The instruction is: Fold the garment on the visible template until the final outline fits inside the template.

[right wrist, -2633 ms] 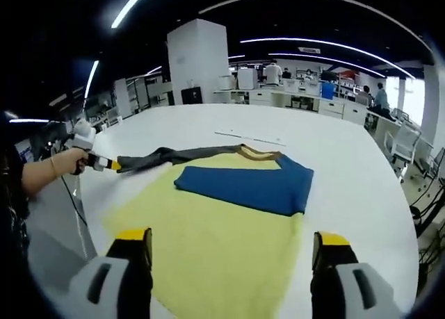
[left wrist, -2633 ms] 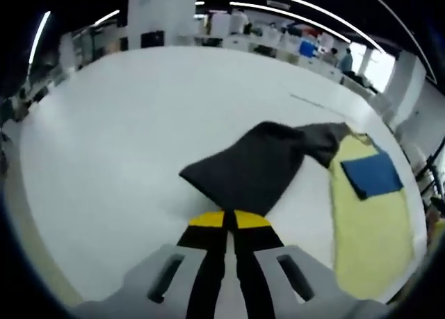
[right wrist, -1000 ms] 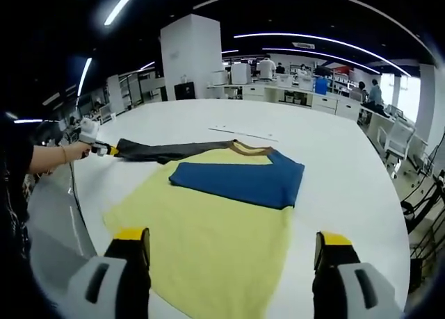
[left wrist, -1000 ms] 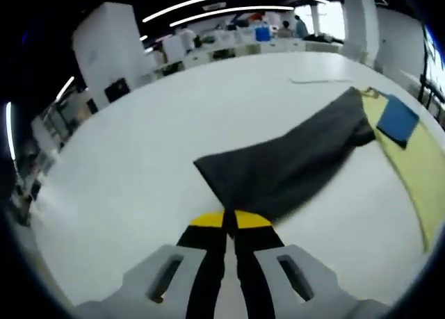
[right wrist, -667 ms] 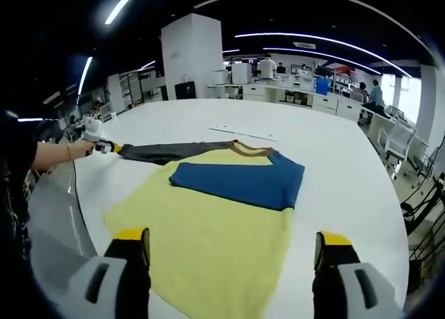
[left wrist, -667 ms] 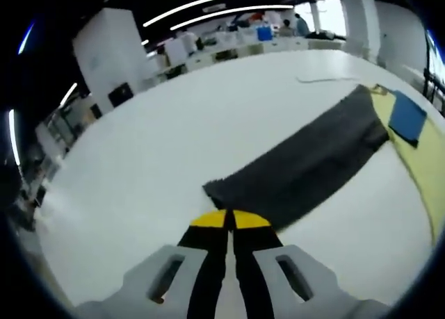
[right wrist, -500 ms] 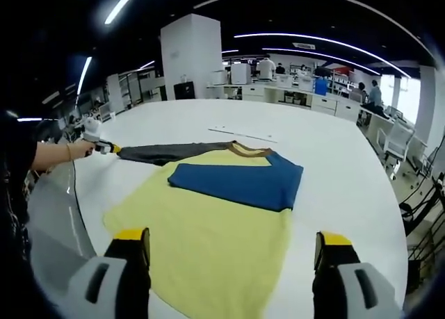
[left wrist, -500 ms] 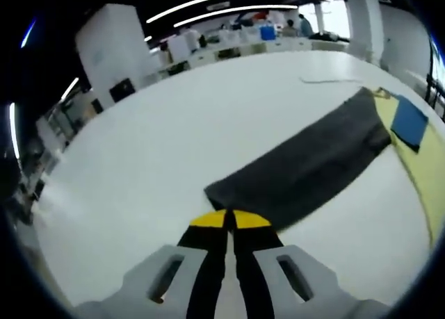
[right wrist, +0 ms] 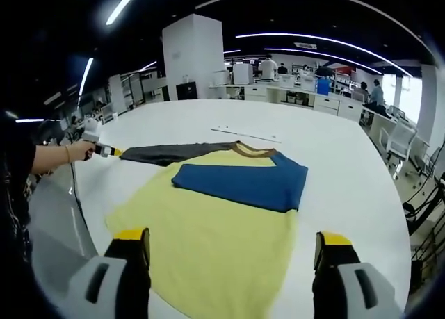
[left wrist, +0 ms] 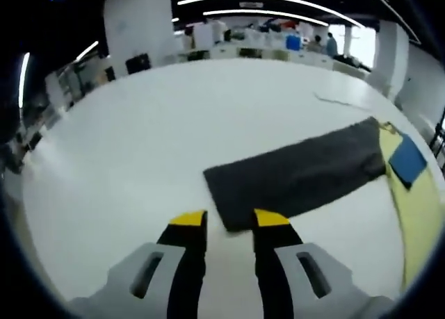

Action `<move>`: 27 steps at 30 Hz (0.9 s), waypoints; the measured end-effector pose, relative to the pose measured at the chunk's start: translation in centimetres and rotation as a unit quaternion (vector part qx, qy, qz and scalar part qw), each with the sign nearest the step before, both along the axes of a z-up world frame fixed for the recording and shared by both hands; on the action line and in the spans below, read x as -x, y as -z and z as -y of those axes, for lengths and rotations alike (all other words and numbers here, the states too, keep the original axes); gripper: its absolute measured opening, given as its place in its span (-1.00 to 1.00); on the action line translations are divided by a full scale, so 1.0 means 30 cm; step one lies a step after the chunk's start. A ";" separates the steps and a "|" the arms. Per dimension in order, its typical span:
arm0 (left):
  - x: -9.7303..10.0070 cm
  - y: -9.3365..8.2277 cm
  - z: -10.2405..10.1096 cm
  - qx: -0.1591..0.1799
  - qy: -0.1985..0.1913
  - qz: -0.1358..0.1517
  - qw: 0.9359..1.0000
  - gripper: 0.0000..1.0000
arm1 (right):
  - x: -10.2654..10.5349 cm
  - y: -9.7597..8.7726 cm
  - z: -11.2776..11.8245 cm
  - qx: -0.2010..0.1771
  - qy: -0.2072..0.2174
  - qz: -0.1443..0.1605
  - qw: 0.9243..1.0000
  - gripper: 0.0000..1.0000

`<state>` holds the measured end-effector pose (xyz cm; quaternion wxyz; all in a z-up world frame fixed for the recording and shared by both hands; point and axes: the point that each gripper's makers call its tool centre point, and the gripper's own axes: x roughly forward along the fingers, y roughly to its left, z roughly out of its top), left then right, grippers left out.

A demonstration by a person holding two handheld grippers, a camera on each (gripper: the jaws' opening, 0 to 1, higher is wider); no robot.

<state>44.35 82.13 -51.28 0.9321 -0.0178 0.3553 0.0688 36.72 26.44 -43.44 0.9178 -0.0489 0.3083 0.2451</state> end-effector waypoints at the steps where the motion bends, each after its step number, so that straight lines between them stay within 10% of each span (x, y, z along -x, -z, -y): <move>1: 0.003 0.004 -0.001 0.000 -0.002 -0.001 1.000 -0.59 | 0.001 0.000 0.000 0.000 0.000 0.000 1.000 0.99; 21: 0.011 0.048 0.040 0.075 -0.080 -0.014 0.994 -0.72 | 0.013 0.012 0.001 -0.003 0.001 -0.009 1.000 0.99; 27: 0.004 0.052 0.038 0.036 -0.073 -0.022 0.996 -0.83 | 0.009 0.005 -0.008 0.003 -0.004 -0.006 1.000 0.99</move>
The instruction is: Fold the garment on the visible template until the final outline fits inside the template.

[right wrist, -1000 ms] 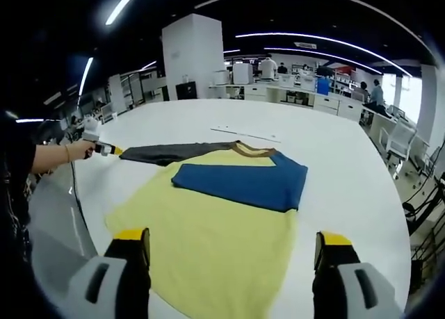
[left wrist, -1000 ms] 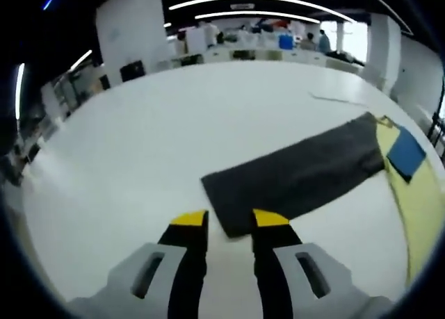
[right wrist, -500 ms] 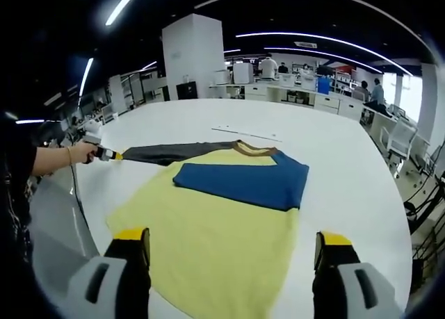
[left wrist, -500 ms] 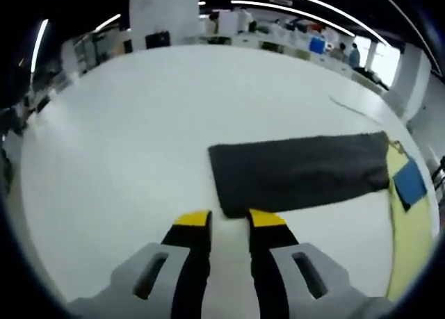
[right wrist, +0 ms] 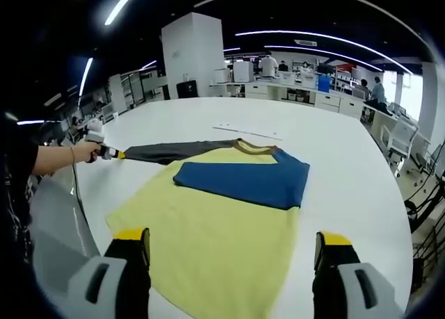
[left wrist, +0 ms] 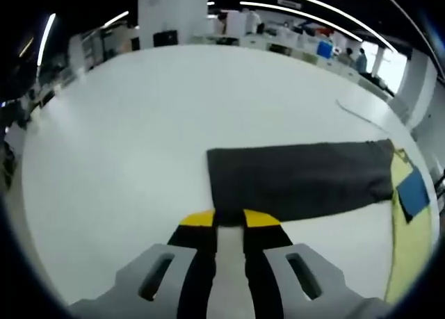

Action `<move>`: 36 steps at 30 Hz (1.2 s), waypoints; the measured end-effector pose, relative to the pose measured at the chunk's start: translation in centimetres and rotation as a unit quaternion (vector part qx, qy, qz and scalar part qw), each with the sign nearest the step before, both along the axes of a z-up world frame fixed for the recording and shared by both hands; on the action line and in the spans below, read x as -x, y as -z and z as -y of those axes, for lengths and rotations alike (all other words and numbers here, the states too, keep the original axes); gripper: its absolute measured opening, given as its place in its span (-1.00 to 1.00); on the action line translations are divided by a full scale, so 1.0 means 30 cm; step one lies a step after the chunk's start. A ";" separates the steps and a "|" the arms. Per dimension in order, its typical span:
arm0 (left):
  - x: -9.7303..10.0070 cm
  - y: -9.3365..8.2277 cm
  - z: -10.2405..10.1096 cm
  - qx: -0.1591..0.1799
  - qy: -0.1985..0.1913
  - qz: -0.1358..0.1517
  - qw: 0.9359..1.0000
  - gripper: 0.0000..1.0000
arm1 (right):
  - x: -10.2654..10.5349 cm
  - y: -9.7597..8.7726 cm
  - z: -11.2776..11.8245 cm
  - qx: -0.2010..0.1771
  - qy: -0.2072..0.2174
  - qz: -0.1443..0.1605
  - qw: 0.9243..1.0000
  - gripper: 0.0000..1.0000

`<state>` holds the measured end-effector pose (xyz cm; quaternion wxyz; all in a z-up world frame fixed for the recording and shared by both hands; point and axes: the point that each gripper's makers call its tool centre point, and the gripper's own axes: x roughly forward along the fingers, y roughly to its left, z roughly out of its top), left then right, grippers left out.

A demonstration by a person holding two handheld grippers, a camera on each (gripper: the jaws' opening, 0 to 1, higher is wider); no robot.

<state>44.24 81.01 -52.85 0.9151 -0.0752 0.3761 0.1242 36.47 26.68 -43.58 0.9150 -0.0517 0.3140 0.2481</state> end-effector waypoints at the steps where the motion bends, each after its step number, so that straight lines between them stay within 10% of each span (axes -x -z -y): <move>1: -0.001 0.000 0.002 -0.003 0.003 0.000 1.000 -0.84 | 0.000 0.000 0.001 0.006 -0.002 0.002 1.000 0.99; 8: -0.016 -0.002 0.010 -0.018 0.031 -0.001 0.999 -0.97 | 0.011 0.004 -0.002 0.009 -0.011 0.001 1.000 0.99; 11: -0.050 -0.044 0.002 -0.010 0.026 0.052 0.998 -0.97 | 0.016 0.002 -0.004 0.010 -0.016 0.003 1.000 0.99; 36: -0.096 -0.134 0.063 -0.013 0.062 0.075 0.995 -0.97 | 0.034 -0.011 -0.011 0.001 -0.027 0.011 1.000 0.99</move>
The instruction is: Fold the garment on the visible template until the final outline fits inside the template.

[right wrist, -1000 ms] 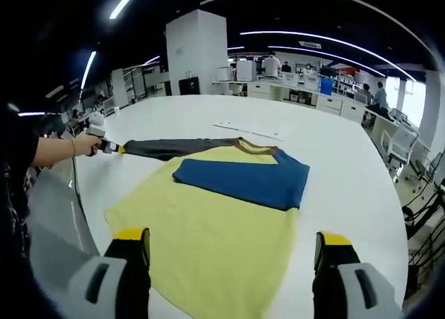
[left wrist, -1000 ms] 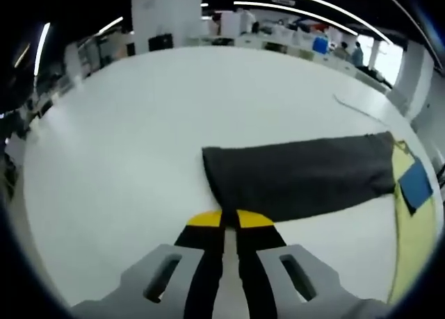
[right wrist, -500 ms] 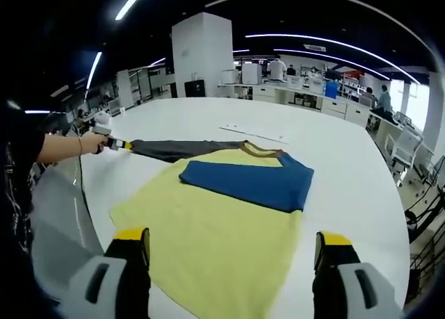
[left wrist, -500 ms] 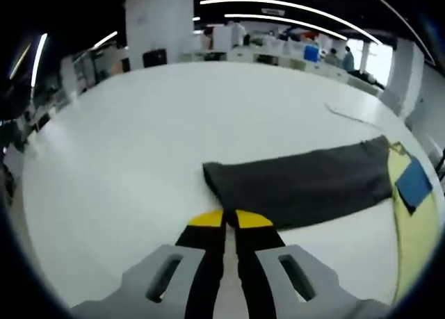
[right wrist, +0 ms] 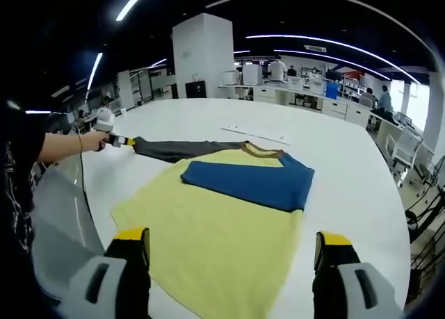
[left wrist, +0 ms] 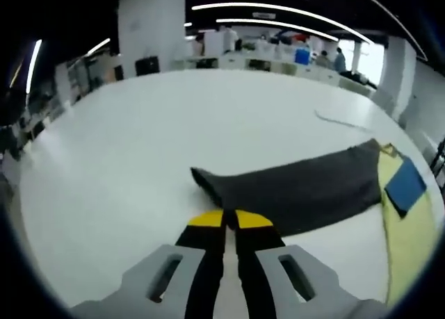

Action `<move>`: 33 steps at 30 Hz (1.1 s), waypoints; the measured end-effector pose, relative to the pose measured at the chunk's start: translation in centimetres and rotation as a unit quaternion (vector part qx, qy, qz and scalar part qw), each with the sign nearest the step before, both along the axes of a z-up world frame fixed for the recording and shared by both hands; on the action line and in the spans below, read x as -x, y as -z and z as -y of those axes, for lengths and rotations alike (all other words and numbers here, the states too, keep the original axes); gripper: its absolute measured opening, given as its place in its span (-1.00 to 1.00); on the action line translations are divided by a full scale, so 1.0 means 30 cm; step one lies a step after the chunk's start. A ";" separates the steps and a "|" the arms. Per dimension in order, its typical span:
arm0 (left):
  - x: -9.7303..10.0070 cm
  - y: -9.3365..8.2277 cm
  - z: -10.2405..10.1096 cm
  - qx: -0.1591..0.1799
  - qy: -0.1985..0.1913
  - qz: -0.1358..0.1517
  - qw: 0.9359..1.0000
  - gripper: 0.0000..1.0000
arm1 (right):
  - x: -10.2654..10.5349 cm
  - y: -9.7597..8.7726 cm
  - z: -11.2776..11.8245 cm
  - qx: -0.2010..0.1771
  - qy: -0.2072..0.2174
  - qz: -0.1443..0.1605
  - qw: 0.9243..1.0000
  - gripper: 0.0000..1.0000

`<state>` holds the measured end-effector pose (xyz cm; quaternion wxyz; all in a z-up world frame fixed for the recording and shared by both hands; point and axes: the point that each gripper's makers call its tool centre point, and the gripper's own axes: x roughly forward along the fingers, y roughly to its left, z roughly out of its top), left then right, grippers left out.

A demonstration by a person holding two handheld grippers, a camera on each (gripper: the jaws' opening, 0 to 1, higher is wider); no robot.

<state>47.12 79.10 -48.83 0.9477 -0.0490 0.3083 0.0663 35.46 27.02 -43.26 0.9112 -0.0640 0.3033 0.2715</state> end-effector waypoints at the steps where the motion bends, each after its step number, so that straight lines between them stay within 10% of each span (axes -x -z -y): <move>1: -0.002 -0.002 0.005 0.001 0.002 0.000 1.000 -0.97 | 0.000 0.000 0.000 0.000 0.000 0.000 1.000 0.99; 33: -0.123 -0.128 0.317 -0.018 0.126 0.029 0.991 -0.97 | 0.025 0.018 -0.052 -0.007 -0.032 -0.006 0.999 0.99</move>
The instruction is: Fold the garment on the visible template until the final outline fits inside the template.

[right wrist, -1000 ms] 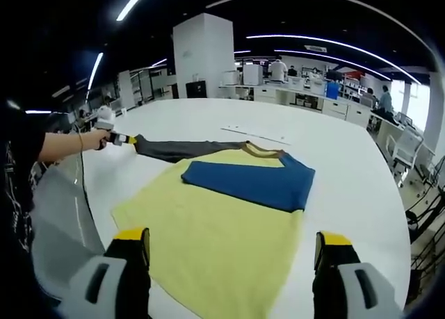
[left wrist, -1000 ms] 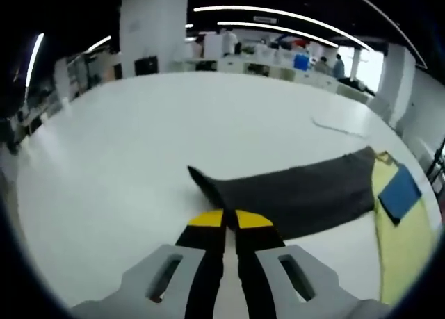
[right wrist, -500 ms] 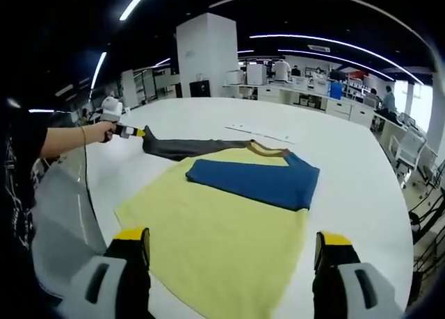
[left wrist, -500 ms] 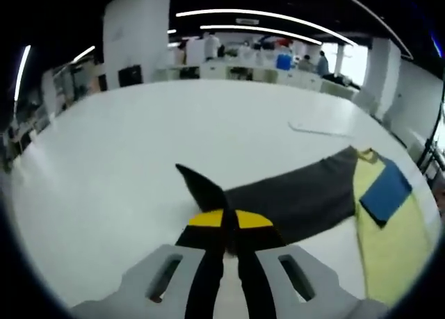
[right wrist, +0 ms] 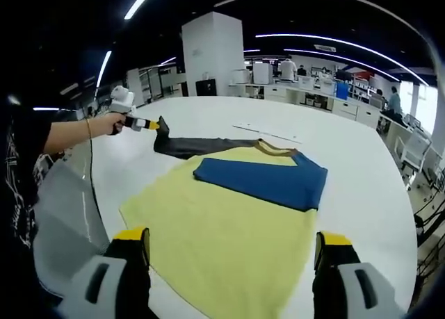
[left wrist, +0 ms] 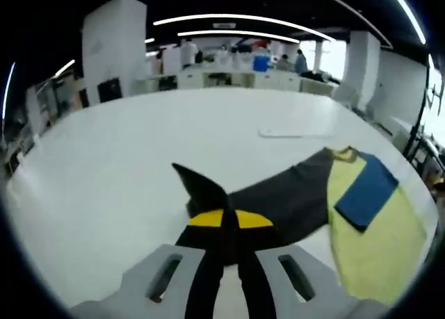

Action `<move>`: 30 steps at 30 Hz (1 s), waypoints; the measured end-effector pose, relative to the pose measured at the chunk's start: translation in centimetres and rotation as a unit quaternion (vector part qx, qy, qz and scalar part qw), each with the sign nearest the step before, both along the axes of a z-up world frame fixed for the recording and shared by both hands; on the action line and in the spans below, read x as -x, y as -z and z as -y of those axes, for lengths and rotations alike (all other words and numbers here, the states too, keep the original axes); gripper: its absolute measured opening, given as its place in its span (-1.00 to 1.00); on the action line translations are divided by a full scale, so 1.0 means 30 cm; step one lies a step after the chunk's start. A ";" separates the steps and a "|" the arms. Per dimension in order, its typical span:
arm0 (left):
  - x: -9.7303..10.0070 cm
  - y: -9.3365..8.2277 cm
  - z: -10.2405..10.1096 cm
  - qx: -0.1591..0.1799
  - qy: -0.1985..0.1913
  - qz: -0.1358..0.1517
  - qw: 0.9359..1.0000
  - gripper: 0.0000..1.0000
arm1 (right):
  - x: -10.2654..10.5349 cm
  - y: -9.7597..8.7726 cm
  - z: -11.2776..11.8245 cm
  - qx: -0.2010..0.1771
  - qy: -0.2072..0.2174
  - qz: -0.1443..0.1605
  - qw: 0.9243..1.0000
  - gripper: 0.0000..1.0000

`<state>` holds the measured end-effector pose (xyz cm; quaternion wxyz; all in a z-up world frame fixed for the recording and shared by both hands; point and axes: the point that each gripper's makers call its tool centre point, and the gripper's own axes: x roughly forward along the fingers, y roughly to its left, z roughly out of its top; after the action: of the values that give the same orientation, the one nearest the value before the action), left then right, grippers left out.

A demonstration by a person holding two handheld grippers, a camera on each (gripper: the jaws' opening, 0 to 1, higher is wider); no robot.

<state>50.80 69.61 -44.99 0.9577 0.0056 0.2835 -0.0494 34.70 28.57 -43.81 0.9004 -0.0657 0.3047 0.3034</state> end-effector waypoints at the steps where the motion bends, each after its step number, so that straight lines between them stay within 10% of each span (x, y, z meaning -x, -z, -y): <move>1: -0.002 -0.002 0.008 0.000 0.003 0.001 1.000 -0.97 | 0.000 0.001 -0.001 0.000 0.000 0.000 1.000 0.99; 30: -0.073 -0.042 0.307 0.058 0.044 0.020 0.997 -0.97 | 0.018 0.008 -0.009 0.001 -0.009 0.002 1.000 0.99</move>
<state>53.00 60.39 -43.72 0.9589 -0.0361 0.2601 -0.1075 34.16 28.84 -44.05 0.8984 -0.0696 0.3021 0.3109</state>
